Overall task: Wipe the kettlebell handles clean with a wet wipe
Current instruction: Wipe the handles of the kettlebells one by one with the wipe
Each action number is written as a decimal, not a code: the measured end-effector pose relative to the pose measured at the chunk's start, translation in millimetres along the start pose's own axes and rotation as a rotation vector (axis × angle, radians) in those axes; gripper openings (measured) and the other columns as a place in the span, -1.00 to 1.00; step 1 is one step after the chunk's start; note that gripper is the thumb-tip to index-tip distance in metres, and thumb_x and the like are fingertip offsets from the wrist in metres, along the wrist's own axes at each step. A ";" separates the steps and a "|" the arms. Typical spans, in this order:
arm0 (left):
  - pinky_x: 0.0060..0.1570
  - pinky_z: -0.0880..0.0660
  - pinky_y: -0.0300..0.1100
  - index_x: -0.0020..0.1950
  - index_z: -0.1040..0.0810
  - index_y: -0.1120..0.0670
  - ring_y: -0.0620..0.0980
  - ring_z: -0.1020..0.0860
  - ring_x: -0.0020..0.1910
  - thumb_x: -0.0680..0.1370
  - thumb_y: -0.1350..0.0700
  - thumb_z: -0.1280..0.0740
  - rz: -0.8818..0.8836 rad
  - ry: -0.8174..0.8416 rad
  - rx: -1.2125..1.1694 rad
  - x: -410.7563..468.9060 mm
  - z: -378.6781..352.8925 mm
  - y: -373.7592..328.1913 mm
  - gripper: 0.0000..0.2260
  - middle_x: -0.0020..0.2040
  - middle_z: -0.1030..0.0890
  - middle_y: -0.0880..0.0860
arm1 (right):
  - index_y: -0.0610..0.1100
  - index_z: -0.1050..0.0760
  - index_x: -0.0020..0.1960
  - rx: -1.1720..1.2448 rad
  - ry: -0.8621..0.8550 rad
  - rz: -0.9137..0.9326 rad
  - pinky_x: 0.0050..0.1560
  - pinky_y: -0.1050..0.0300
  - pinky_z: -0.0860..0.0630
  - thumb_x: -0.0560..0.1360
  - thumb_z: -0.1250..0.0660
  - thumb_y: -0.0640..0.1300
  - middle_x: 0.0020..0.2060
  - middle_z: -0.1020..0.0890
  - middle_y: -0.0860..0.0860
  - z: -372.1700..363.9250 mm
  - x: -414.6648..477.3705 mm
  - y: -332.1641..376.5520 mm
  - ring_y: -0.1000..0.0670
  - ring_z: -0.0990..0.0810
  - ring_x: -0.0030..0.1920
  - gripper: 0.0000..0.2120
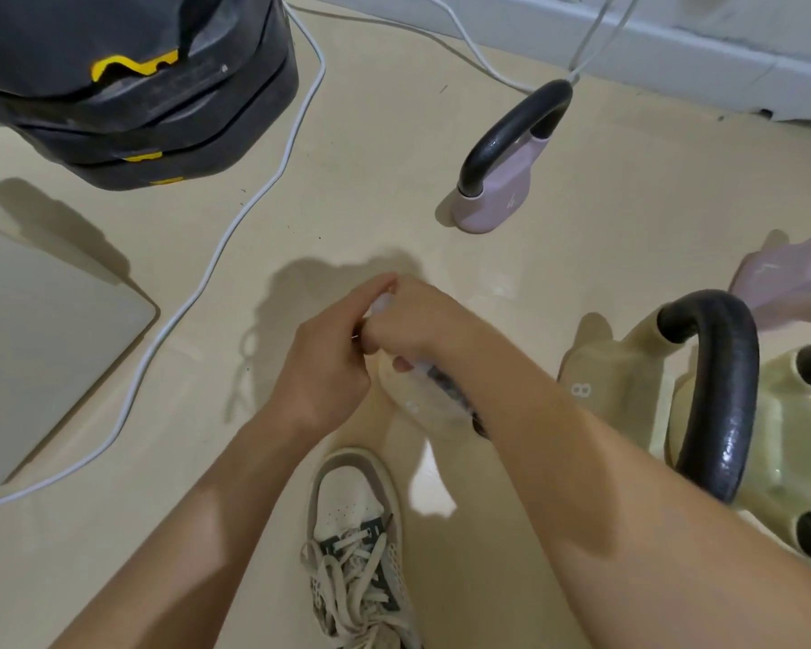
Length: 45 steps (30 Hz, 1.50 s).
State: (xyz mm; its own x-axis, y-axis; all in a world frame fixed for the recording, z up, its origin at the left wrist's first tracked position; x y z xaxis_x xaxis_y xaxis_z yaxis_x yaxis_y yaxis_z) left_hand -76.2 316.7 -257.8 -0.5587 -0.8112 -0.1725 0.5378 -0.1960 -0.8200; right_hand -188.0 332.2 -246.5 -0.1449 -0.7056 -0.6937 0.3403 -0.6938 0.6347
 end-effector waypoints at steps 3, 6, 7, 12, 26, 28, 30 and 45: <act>0.07 -0.47 -0.34 0.37 -0.40 -0.05 -0.26 -0.50 0.15 0.41 0.48 -0.15 -0.013 -0.173 -0.087 -22.4 -5.3 -11.7 -0.37 0.19 -0.48 -0.12 | -0.14 -0.49 -0.27 0.585 0.191 -0.117 -0.45 0.24 -0.44 0.52 -0.35 -0.01 -0.40 -0.52 0.00 4.9 -1.3 -18.5 0.08 -0.51 -0.51 -0.73; 0.02 -0.58 -0.08 0.17 -0.42 -0.13 -0.16 -0.58 -0.03 0.51 0.31 -0.27 0.275 -0.305 -0.333 -36.3 -12.0 -20.0 -0.62 0.03 -0.53 -0.06 | -0.14 -0.52 -0.05 0.447 -0.007 -0.107 -0.16 0.09 -0.56 0.47 -0.31 0.28 -0.23 -0.64 -0.06 12.5 -7.4 -31.7 -0.01 -0.63 -0.30 -0.55; -0.01 -0.60 -0.01 0.10 -0.42 -0.13 -0.12 -0.61 -0.12 0.53 0.23 -0.31 0.368 -0.272 -0.418 -38.6 -15.6 -23.9 -0.72 -0.06 -0.58 -0.04 | -0.10 -0.47 0.05 0.398 -0.111 -0.085 -0.10 0.09 -0.56 0.47 -0.28 0.29 -0.13 -0.63 -0.02 16.0 -12.7 -33.1 0.00 -0.64 -0.19 -0.54; -0.11 -0.63 -0.02 0.17 -0.38 -0.20 -0.07 -0.67 -0.28 0.55 0.09 -0.35 0.320 -0.146 -0.461 -39.4 -21.7 -39.6 -0.71 -0.22 -0.68 0.06 | -0.02 -0.49 -0.06 0.151 -0.434 0.225 -0.31 0.39 -0.42 0.55 -0.25 0.01 -0.23 -0.59 0.13 36.1 -55.0 -33.4 0.19 -0.54 -0.25 -0.88; 0.06 -0.45 -0.30 0.06 -0.58 -0.05 -0.17 -0.56 0.04 0.59 -0.06 -0.09 0.094 -0.029 -0.263 -2.8 -5.8 -8.3 -0.72 -0.01 -0.64 -0.06 | -0.17 -0.42 -0.38 0.485 0.396 -0.103 -0.53 0.23 -0.36 0.49 -0.03 0.44 -0.59 -0.40 -0.08 6.2 -15.0 -31.0 -0.01 -0.37 -0.59 -0.29; -0.07 -0.48 -0.31 -0.05 -0.61 0.03 -0.12 -0.60 -0.08 0.60 -0.03 -0.11 0.107 -0.051 -0.303 1.9 -11.6 -2.1 -0.70 -0.11 -0.66 -0.05 | -0.17 -0.43 -0.39 0.316 0.193 -0.031 -0.47 0.25 -0.43 0.59 -0.04 0.29 -0.60 -0.47 -0.05 11.0 -22.1 -30.6 -0.01 -0.44 -0.56 -0.36; -0.08 -0.46 -0.35 -0.06 -0.61 -0.06 -0.19 -0.59 -0.09 0.61 0.02 -0.13 0.062 -0.110 -0.274 -1.9 -15.4 -1.1 -0.75 -0.13 -0.64 -0.13 | -0.14 -0.42 -0.24 -0.048 -0.018 0.148 -0.28 0.13 -0.50 0.65 0.01 0.14 -0.48 -0.50 -0.02 10.9 -34.8 -30.7 -0.05 -0.51 -0.42 -0.52; -0.04 -0.58 -0.11 -0.07 -0.64 0.14 -0.01 -0.62 -0.18 0.55 0.31 -0.28 0.464 -0.022 -0.622 -48.4 -34.3 -16.6 -0.84 -0.21 -0.67 0.12 | 0.09 -0.18 -0.38 -0.242 -0.538 0.238 -0.36 -0.01 -0.38 0.40 -0.15 0.36 -0.42 -0.42 0.00 -6.0 -77.0 -98.4 -0.07 -0.42 -0.37 -0.60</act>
State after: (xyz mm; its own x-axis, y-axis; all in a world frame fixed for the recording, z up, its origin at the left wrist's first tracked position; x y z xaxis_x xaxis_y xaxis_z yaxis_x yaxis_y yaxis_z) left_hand -79.8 378.0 -254.6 -0.3463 -0.7468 -0.5678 0.2567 0.5067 -0.8230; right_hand -204.7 455.6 -257.6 -0.4651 -0.8536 -0.2349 0.6118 -0.5016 0.6117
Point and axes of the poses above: each hand's wrist, its own x-axis towards the middle knuckle, its own z-axis out of the back of the hand, y = z × x, the point moved 3 cm from there along x, towards the middle knuckle
